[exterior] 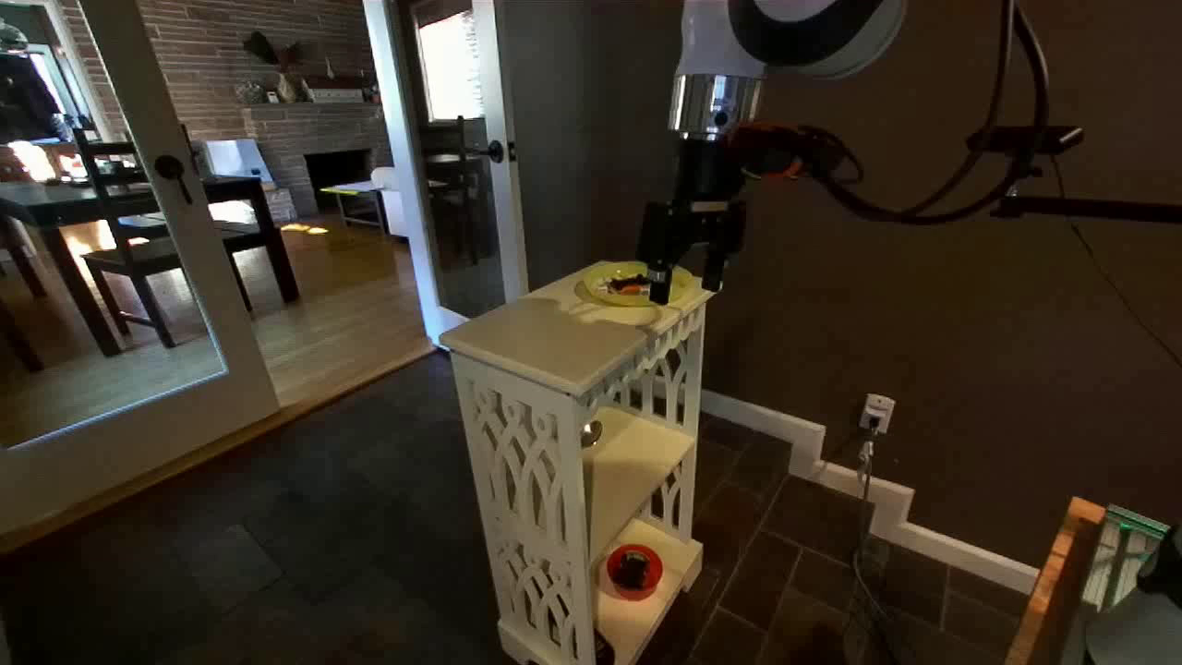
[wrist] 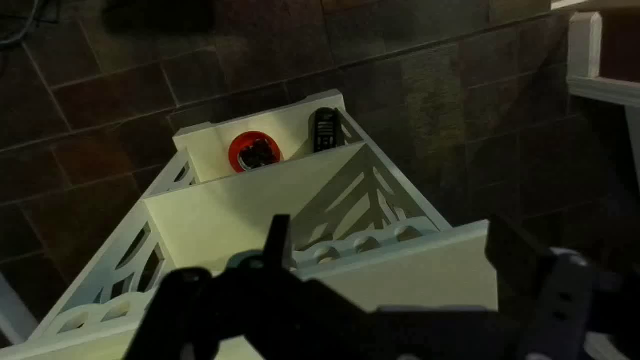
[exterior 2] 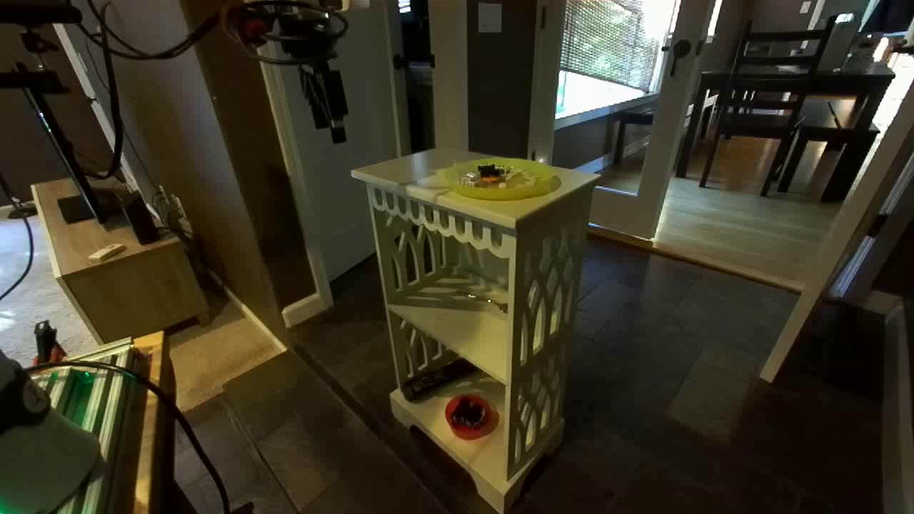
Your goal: Remove the silver spoon from the middle shelf and put it on the top
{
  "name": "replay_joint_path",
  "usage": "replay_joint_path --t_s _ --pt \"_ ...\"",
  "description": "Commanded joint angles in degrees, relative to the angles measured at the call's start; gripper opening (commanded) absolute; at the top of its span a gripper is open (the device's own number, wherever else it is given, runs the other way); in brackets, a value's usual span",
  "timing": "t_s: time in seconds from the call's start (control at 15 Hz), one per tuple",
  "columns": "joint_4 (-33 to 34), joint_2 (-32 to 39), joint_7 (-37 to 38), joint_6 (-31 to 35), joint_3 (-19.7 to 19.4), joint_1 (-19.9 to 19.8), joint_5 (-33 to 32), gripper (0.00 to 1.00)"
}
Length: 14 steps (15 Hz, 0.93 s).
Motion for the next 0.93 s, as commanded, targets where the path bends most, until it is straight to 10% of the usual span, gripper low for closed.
replay_joint_path --t_s 0.0,0.87 --pt "0.09 0.03 0.09 -0.12 -0.38 0.39 -0.13 1.00" --pt "-9.38 6.35 -0.40 12.25 0.92 0.92 -6.24 1.00"
